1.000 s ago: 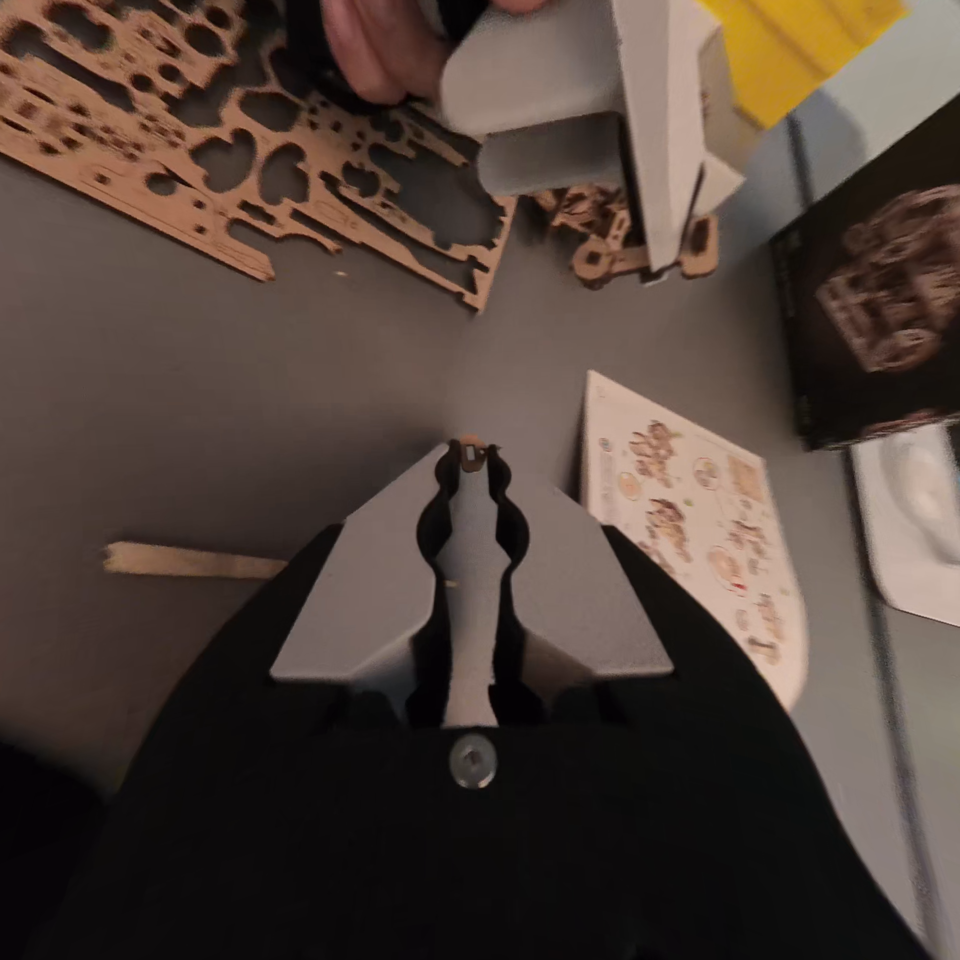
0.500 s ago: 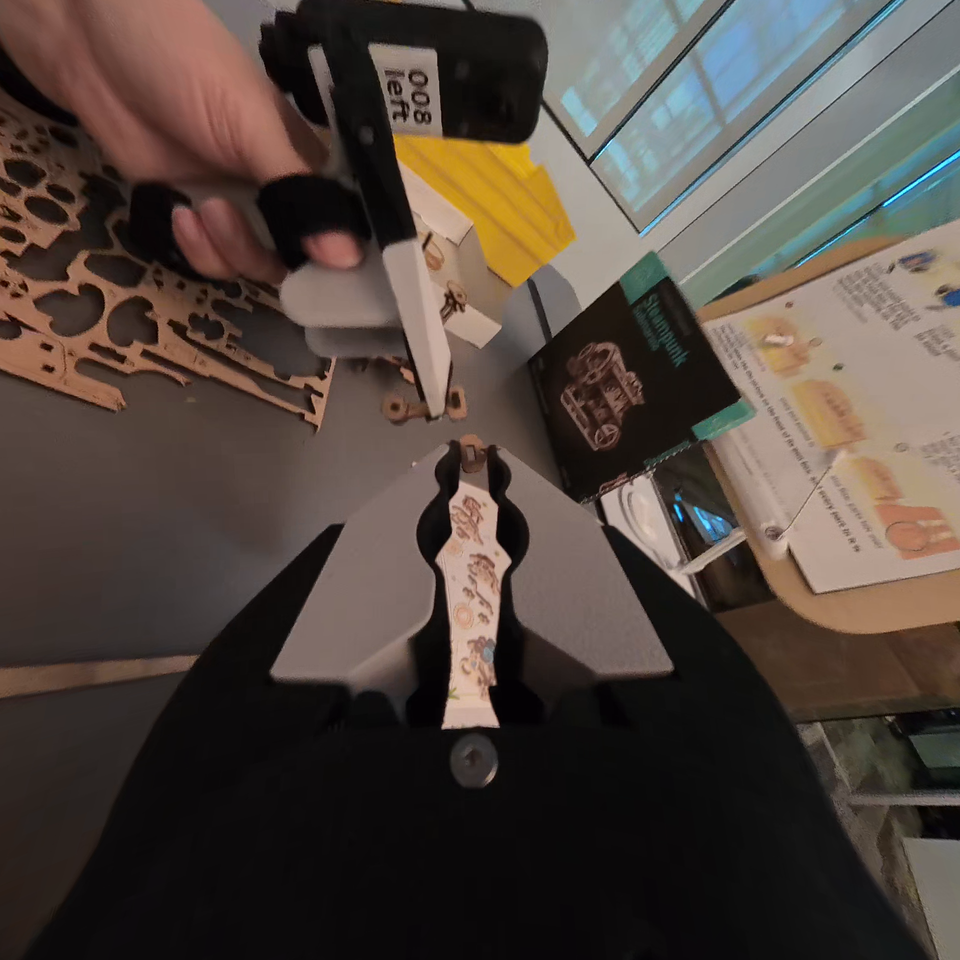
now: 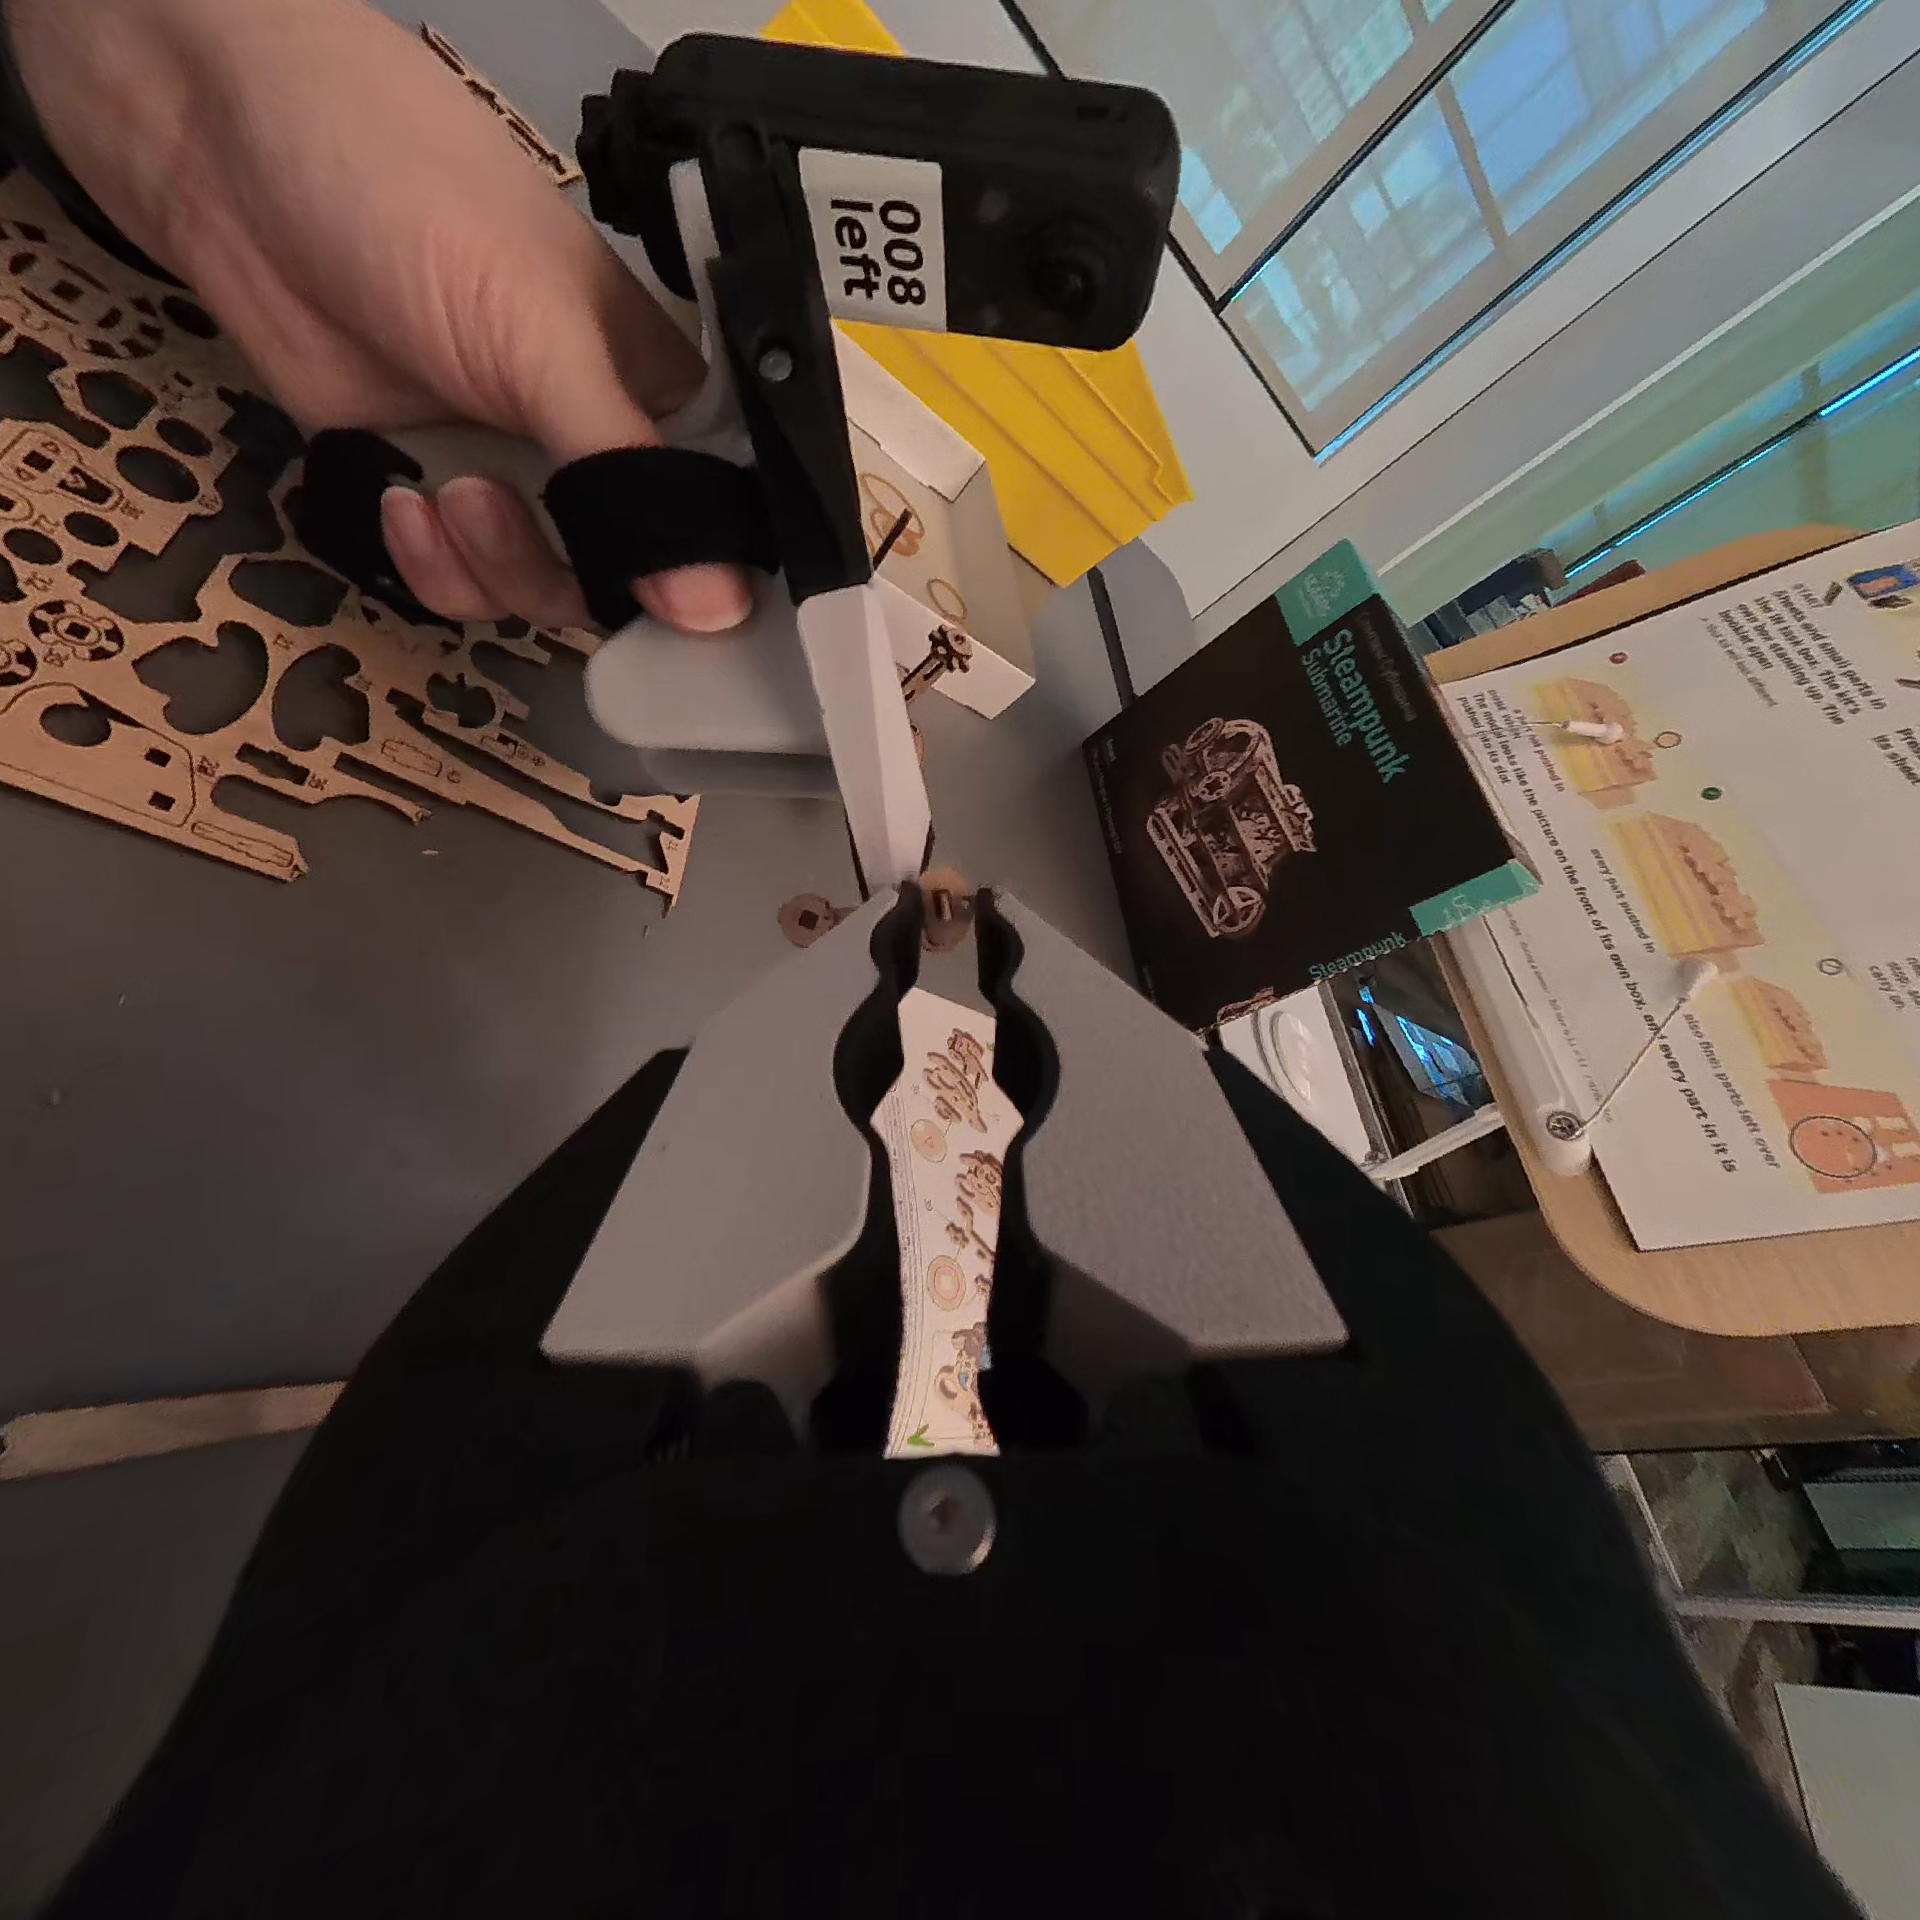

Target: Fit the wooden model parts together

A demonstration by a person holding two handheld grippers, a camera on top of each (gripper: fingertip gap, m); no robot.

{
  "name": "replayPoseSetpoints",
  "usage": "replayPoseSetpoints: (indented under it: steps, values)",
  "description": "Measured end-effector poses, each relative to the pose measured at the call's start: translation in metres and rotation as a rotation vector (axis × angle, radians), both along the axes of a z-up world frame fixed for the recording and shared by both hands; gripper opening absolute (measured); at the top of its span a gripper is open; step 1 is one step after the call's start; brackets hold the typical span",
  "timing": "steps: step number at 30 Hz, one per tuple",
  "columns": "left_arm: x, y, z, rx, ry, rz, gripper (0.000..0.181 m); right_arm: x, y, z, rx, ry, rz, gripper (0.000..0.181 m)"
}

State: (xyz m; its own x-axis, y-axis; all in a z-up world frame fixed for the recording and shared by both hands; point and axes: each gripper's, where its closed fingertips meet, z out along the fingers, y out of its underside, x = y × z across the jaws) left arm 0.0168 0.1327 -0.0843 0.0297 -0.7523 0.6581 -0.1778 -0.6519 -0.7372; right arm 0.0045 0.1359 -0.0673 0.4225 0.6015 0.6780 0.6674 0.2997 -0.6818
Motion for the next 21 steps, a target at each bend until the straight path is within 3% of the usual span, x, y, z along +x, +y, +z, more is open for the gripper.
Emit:
replayPoseSetpoints:
  steps: [16, 21]
  values:
    - [0.003, -0.009, 0.016, 0.073, -0.069, -0.067, 0.005, 0.004, 0.000, 0.013, -0.049, 0.095, -0.017, 0.008]
    - [0.004, -0.010, 0.013, 0.104, -0.046, -0.069, 0.002, 0.005, -0.001, 0.008, -0.062, 0.034, -0.013, 0.008]
